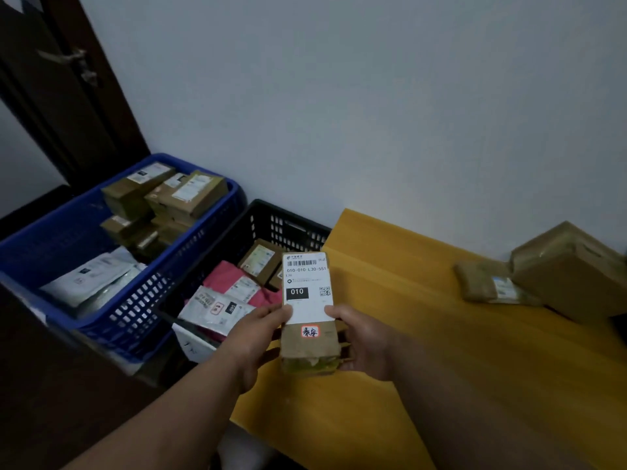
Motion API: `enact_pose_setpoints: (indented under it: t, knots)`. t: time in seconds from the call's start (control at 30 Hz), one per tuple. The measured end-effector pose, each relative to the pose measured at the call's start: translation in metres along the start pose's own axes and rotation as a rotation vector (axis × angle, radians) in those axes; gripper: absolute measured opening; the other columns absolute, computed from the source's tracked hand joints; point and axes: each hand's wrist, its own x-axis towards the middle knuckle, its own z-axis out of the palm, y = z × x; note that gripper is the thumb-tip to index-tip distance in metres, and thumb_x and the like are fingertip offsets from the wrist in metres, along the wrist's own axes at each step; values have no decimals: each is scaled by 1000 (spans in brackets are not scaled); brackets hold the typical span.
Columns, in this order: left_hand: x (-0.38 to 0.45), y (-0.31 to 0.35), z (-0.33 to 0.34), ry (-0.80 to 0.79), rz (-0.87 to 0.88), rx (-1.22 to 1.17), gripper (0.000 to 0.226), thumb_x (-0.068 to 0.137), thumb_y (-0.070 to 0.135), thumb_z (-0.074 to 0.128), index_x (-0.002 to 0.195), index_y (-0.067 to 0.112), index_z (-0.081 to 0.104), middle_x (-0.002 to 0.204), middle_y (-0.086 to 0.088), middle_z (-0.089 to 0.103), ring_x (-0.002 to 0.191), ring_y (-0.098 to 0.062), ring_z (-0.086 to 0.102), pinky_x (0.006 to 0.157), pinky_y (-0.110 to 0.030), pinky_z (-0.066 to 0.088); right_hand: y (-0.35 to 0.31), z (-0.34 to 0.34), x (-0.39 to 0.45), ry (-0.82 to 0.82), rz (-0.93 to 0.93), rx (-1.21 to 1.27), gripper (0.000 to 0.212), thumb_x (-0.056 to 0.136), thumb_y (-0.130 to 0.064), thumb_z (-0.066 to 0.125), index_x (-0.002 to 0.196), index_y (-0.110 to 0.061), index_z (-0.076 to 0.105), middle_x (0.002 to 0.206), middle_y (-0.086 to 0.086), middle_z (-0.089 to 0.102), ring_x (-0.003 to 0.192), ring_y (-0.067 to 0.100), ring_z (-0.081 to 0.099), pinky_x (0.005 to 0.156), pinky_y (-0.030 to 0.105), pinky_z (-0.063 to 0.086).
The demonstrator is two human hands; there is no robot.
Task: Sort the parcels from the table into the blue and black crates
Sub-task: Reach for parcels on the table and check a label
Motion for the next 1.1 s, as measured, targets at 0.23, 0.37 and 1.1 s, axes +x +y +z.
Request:
enact_pose_setpoints:
  t: [0.23, 0.37, 1.1]
  knots:
    - [69, 49, -133, 46, 9, 59, 16, 95, 28, 58, 107, 22, 66, 92, 1, 76, 89, -17, 71, 65, -29, 53, -47, 121, 101, -40, -21, 38, 67, 55, -52, 83, 117, -37, 63, 111, -2, 72, 102, 20, 68, 70, 30, 56]
    - [101, 66, -197, 39, -75, 110, 16, 97, 25, 56, 109, 18, 64, 98, -8, 75, 94, -26, 71, 87, -44, 55, -49, 186, 150, -2, 23, 148, 69, 54, -52, 79, 118, -33, 63, 111, -2, 71, 106, 22, 66, 91, 40, 54]
    - [287, 94, -172, -147, -203, 420, 32, 95, 12, 55, 122, 30, 59, 109, -2, 67, 98, -20, 66, 80, -39, 57, -89, 135, 297, 321, 60, 457, 32, 80, -37, 75, 110, -28, 66, 99, -1, 76, 96, 24, 69, 91, 45, 54]
